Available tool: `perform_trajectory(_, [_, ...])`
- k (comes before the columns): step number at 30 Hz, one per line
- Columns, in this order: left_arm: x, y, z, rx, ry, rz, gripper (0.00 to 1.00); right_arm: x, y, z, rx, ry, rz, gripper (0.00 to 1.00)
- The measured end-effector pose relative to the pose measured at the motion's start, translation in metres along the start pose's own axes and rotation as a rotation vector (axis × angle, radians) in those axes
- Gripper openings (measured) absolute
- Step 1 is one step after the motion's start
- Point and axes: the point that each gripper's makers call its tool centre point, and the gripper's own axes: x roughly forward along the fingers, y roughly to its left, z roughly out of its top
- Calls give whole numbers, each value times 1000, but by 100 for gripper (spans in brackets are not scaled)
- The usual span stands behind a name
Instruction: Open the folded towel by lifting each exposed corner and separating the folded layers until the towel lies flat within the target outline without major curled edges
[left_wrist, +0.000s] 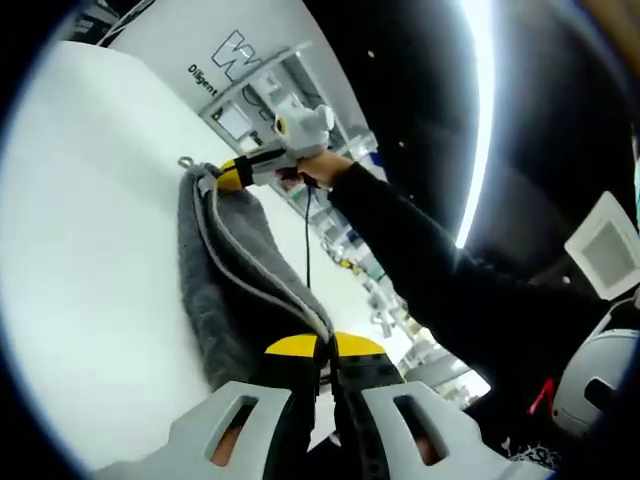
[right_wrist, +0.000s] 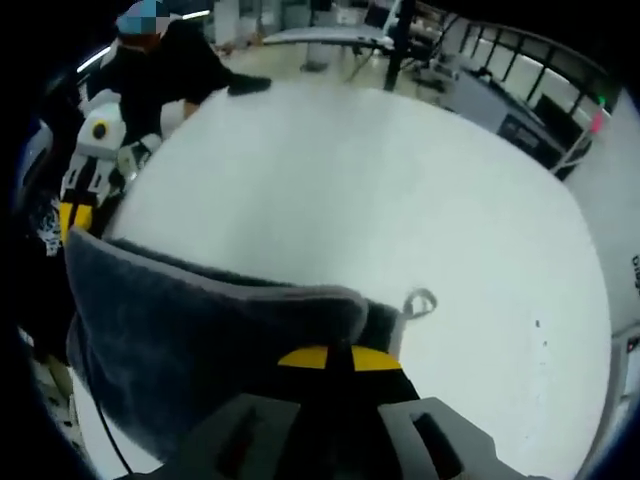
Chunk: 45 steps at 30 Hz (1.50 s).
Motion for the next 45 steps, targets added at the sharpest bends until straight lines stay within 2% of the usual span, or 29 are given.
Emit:
perform_trajectory(6, [0,-3,2,16,-11,-2,0,-7,-3,3,-14,-45,-36,0])
perform_trajectory(11, [1,-7,4,29,-25,-8,0,-16,-3,3,-15,-53,-52,0])
perform_trajectory(25, [5,-21,5,60,-19,-30,0,-40,-3,7,80,-38,-104,0])
perform_trajectory(40, [7,-31,1,86,-18,-41,0,-58,0,5,76,-60,-161,0])
perform_trajectory(45, [4,-34,10,91,-37,-49,0,-61,-1,5,93,-68,-180,0])
